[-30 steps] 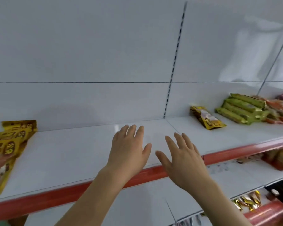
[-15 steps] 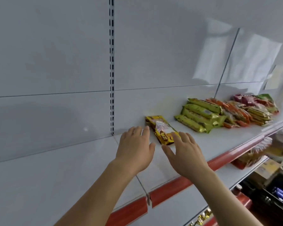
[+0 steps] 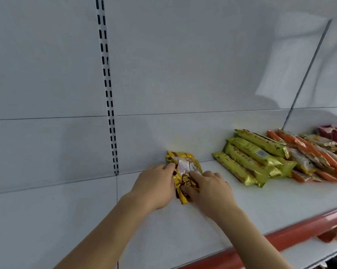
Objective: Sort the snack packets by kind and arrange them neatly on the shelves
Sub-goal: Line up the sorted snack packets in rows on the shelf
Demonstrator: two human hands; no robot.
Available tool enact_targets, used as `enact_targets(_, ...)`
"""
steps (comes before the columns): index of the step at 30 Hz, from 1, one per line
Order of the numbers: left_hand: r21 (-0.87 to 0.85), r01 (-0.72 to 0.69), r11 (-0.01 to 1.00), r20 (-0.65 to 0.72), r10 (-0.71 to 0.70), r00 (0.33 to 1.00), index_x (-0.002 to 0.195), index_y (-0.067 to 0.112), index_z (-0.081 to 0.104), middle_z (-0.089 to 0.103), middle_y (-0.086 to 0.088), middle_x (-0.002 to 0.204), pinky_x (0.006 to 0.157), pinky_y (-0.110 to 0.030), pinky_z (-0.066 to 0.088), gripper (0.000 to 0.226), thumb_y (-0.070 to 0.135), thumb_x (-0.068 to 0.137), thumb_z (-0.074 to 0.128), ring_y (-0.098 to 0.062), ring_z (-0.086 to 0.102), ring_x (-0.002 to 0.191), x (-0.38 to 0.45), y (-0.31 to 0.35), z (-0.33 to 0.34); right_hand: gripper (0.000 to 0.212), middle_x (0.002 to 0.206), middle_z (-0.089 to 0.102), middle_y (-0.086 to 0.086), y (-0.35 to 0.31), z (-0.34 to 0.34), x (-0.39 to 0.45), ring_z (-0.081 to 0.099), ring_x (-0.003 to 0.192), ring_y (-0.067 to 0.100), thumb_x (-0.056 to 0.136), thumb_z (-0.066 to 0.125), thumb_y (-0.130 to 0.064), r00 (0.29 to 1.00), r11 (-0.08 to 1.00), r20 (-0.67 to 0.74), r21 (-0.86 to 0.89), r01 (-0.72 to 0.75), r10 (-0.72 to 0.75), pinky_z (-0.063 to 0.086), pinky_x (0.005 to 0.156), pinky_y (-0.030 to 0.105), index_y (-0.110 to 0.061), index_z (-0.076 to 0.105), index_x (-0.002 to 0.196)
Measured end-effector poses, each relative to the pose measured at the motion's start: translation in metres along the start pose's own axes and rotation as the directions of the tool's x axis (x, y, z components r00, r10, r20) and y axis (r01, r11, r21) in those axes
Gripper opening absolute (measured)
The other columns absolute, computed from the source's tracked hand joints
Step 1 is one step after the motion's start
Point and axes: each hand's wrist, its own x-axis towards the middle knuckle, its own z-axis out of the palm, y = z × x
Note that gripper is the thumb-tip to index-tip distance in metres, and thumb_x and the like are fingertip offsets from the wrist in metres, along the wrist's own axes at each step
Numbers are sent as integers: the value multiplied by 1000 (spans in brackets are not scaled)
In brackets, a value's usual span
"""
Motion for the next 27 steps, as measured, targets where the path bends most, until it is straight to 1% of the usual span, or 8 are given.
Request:
enact_targets(3, 9, 45, 999, -55, -44, 998, 164, 29, 14, 18, -10, 168, 121, -44, 33, 70, 24, 105, 50, -32, 24, 152, 5, 15, 6, 38, 113, 58, -1, 18, -11, 2, 54, 109, 25, 96, 50, -53, 992, 993, -91, 68, 94, -88, 48, 82, 36, -37, 55, 131)
enact_targets(5, 9, 44, 999, -154, -42, 987, 163, 34, 20, 9, -9, 170, 124, -47, 28, 78, 21, 99, 62, -31, 12, 157, 10, 22, 9, 29, 106, 61, -1, 30, -18, 5, 59, 100, 25, 93, 58, -33, 963, 966, -181, 130, 223, -198, 52, 75, 38, -34, 65, 121)
enact_targets(9, -93, -58, 994, -310, 27, 950, 131, 27, 69, 67, -1, 132, 105, -38, 44, 50, 22, 82, 63, -26, 57, 126, 13, 26, 13, 43, 111, 66, -3, 43, -22, 6, 62, 98, 25, 91, 64, -18, 885, 870, -314, 249, 425, -342, 53, 74, 39, -30, 62, 131)
enact_targets(13, -299, 44, 953, -387, -163, 908, 121, 29, 63, 75, 9, 102, 73, -33, 54, 27, 38, 95, 60, -21, 71, 90, -1, 19, 2, 65, 146, 48, -2, 56, -12, 24, 42, 133, 24, 100, 52, -38, 959, 917, -61, 282, 282, -276, 40, 103, 34, -26, 22, 156)
enact_targets(16, -397, 102, 912, -431, -283, 857, 109, 26, 48, 73, 8, 86, 62, -39, 55, 30, 45, 92, 64, -20, 69, 71, -9, 11, -4, 70, 139, 48, -10, 50, 0, 35, 39, 134, 22, 89, 56, -61, 940, 916, 92, 275, 292, -327, 39, 106, 38, -35, 32, 149)
enact_targets(21, -523, 98, 847, -420, -356, 835, 95, 31, 60, 68, 11, 73, 64, -24, 49, 17, 17, 91, 67, -7, 65, 72, -11, -6, -7, 41, 128, 56, -7, 44, 16, 42, 47, 123, 24, 93, 61, -43, 955, 942, -63, 156, 296, -289, 44, 94, 33, -36, 57, 134)
enact_targets(24, -509, -34, 860, -482, -252, 839, 100, 30, 75, 68, 32, 82, 72, -3, 43, 25, 8, 92, 66, 14, 63, 84, -14, -9, -5, 50, 123, 56, -3, 46, 16, 43, 46, 121, 24, 94, 57, -49, 966, 945, -44, 204, 257, -253, 43, 94, 33, -43, 45, 143)
enact_targets(27, -450, -168, 877, -586, -149, 796, 113, 23, 78, 67, 41, 104, 91, -3, 43, 27, 8, 93, 68, 16, 62, 104, -16, -14, 3, 56, 118, 57, -1, 43, 13, 48, 47, 118, 25, 92, 58, -54, 978, 940, -25, 273, 204, -205, 43, 90, 33, -49, 39, 144)
